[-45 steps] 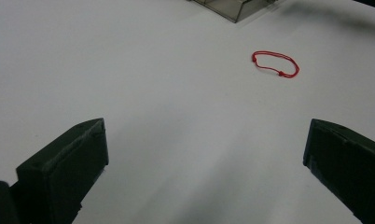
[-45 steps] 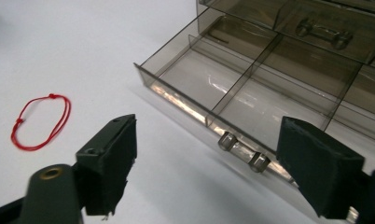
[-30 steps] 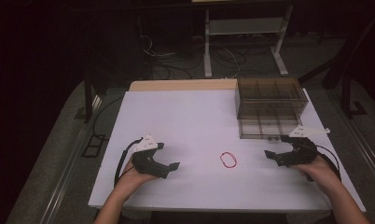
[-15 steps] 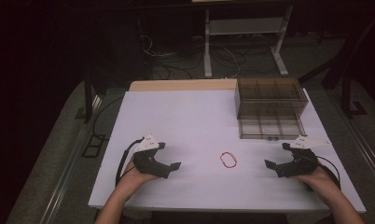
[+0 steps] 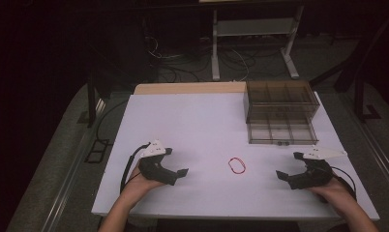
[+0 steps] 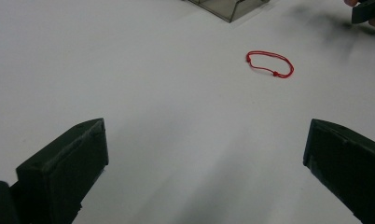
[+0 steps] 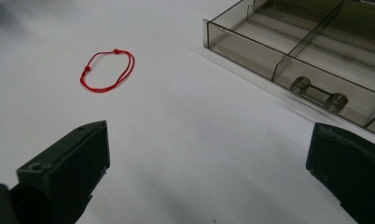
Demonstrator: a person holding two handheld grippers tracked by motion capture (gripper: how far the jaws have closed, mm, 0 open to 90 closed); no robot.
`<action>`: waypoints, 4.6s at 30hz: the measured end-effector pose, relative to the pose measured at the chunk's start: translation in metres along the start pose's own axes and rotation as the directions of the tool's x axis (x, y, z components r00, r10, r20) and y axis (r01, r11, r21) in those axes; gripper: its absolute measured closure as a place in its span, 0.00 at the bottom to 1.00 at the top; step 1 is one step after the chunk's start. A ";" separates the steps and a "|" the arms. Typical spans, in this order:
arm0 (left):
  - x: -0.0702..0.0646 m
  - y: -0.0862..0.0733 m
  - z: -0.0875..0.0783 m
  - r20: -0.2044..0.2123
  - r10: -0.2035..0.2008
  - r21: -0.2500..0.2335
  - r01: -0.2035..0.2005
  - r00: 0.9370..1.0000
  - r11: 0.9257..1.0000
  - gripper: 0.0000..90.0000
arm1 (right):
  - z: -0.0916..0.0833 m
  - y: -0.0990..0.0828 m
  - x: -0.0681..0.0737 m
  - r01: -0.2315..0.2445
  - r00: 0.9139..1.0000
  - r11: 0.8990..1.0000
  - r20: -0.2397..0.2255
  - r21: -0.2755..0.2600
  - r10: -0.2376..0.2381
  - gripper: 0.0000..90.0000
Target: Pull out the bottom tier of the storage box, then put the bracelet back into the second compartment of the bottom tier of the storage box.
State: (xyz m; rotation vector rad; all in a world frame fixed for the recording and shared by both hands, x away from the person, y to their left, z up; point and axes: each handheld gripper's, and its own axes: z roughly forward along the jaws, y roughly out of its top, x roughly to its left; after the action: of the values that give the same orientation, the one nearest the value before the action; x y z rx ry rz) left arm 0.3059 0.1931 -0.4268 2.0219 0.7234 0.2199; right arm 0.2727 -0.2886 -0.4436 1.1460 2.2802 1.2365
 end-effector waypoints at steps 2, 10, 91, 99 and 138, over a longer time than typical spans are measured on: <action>0.000 0.000 0.000 -0.002 0.001 0.001 -0.001 1.000 1.000 0.00 | 0.000 0.000 0.000 0.004 1.000 1.000 -0.003 0.000 -0.004 0.00; 0.000 0.000 0.001 0.000 0.000 0.001 0.000 1.000 1.000 0.00 | 0.003 0.001 0.002 0.020 1.000 1.000 -0.015 0.012 -0.020 0.00; -0.006 0.001 0.004 -0.062 -0.005 -0.001 0.005 0.998 1.000 0.04 | 0.047 0.051 0.018 0.071 0.985 0.997 -0.155 -0.008 -0.071 0.00; -0.007 0.001 0.004 -0.057 -0.005 -0.001 0.005 0.998 1.000 0.04 | 0.054 0.057 0.020 0.083 0.983 0.996 -0.165 -0.008 -0.084 0.00; -0.008 0.002 0.006 -0.043 0.000 0.001 0.000 0.999 1.000 0.04 | 0.081 0.079 0.027 0.145 0.961 0.987 -0.248 0.071 -0.124 0.16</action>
State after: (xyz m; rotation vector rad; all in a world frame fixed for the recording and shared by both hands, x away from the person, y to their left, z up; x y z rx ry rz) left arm 0.3029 0.1835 -0.4268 2.0231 0.7505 0.2637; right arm 0.3428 -0.1982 -0.4241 0.8908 2.5679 1.2958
